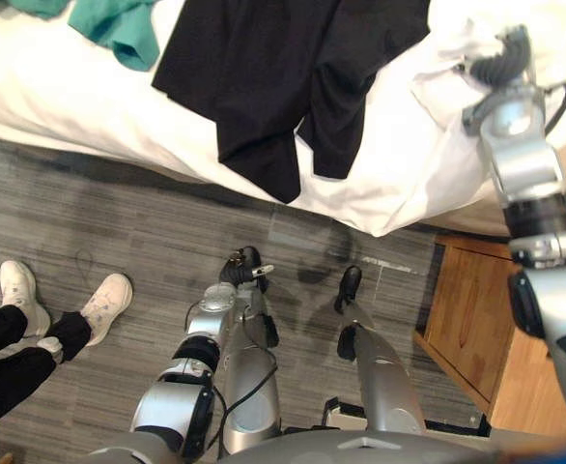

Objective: Tidy the bed and pick cloth on bed and put in laundry

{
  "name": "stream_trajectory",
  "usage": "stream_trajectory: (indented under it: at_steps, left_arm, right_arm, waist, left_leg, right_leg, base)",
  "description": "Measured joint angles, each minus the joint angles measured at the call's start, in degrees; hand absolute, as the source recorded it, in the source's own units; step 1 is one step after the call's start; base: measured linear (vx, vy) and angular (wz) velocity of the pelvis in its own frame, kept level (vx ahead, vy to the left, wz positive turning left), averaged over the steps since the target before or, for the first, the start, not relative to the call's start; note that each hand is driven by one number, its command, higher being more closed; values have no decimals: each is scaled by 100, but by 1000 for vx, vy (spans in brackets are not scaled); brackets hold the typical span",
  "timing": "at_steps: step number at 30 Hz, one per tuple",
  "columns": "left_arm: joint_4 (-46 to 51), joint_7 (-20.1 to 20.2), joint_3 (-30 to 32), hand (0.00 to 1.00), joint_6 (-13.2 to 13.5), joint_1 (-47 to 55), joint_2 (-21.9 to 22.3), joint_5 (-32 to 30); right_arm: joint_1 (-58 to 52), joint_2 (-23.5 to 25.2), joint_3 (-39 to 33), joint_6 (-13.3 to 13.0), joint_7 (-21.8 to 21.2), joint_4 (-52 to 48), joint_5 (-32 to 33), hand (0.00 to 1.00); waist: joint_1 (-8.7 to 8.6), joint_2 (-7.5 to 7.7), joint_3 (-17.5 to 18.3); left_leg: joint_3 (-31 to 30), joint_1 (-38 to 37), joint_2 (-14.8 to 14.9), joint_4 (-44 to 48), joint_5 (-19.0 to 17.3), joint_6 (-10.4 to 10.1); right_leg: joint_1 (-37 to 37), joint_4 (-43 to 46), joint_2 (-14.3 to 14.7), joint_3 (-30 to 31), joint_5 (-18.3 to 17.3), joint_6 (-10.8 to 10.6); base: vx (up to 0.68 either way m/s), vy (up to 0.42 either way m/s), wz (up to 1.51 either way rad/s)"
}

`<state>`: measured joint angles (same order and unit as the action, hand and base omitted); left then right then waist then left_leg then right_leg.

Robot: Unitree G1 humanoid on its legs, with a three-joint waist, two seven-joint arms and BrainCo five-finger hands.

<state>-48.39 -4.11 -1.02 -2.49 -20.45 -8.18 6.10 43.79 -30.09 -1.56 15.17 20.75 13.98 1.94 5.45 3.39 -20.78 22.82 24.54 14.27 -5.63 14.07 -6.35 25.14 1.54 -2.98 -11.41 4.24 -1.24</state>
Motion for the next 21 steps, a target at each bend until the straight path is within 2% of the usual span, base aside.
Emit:
stream_trajectory:
  at_steps: [2,3,4,6,7,8,9,11,12,14,16,19,20,21]
  left_arm:
    - [56,-104,-108,0,-93,55,-11,0]
    - [147,-129,-110,0,-172,197,-8,0]
    - [162,-131,-111,0,-188,240,-6,-1]
    - [164,-134,-116,0,-224,501,39,-3]
    - [165,-135,-116,0,-226,549,59,-4]
    - [167,-130,-117,0,-225,645,99,-9]
    - [168,-125,-119,0,-223,730,126,-17]
    - [165,-116,-115,0,-175,882,161,-67]
    - [162,-114,-110,0,-152,913,179,-76]
    - [151,-112,-101,0,-16,1060,251,-103]
    - [126,-121,-87,0,75,1181,315,-101]
    - [-71,-122,35,0,229,1354,365,-94]
    - [-141,-121,205,0,326,1453,398,-87]
    - [-143,-121,278,0,347,1501,410,-77]
  right_arm:
    - [-598,59,-358,-203,60,-523,193,100]
    - [-1131,213,-742,-403,132,-908,302,100]
    - [-1307,276,-880,-494,188,-1011,385,100]
    - [-2193,586,-1434,-798,366,-1354,608,100]
    - [-2354,630,-1512,-868,412,-1385,675,100]
    - [-2657,748,-1681,-1010,484,-1458,823,0]
    - [-2888,872,-1822,-1116,512,-1517,939,0]
    - [-3349,1204,-2094,-1545,668,-1661,1355,0]
    - [-3476,1328,-2178,-1670,694,-1717,1443,0]
    - [-3736,1692,-2313,-2106,732,-1758,1817,0]
    - [-3860,1964,-2399,-2375,718,-1762,2215,0]
    - [-4061,2482,-2804,-2900,545,-1763,3413,0]
    - [-4138,2629,-3031,-3119,380,-1761,4048,0]
    - [-4177,2671,-3118,-3175,321,-1761,4232,0]
  waist:
    - [-61,3,9]
    - [-186,4,33]
    - [-222,4,33]
    - [-321,19,252]
    - [-333,11,298]
    - [-368,-23,381]
    - [-400,-49,472]
    - [-497,-101,656]
    - [-499,-106,660]
    - [-519,-130,725]
    - [-531,-138,776]
    - [-565,-160,802]
    - [-593,-164,804]
    - [-598,-170,808]
  left_leg:
    - [121,-107,24,-1,-1,1]
    - [212,-233,49,-3,-18,20]
    - [235,-295,59,-3,-19,19]
    - [494,-539,96,-5,-44,-3]
    - [522,-597,102,-6,-60,9]
    - [591,-729,128,-10,-120,-14]
    - [673,-826,153,-14,-175,-8]
    - [804,-998,187,-15,-238,-17]
    - [830,-1085,189,-14,-256,-19]
    - [981,-1251,180,-16,-311,-27]
    - [1046,-1333,156,-16,-350,-22]
    - [1119,-1466,130,-10,-382,-5]
    - [1139,-1536,105,-7,-400,-1]
    - [1142,-1562,90,-6,-411,2]
  right_leg:
    - [-51,-7,29,91,0,0]
    - [-118,-7,58,178,1,0]
    - [-162,-9,68,206,1,0]
    - [-251,-7,113,380,0,-1]
    - [-280,-7,125,434,-1,-1]
    - [-354,-14,154,502,-3,-3]
    - [-396,-16,188,570,-4,-3]
    - [-490,-13,233,670,-19,14]
    - [-547,-13,242,720,-24,11]
    - [-631,-7,245,830,-55,-19]
    - [-658,0,236,926,-52,-23]
    - [-735,46,211,1003,-74,-48]
    - [-774,61,195,1053,-83,-61]
    - [-784,71,187,1073,-88,-68]
  base:
    - [42,-46,-25]
    - [44,-51,-30]
    - [55,-57,-38]
    - [54,-57,-42]
    - [52,-50,-42]
    - [38,-28,-37]
    - [28,-29,-39]
    - [20,-23,-30]
    - [13,-14,-25]
    - [-10,-2,-21]
    - [-4,7,-16]
    - [6,8,-7]
    - [19,13,-10]
    - [25,14,-8]
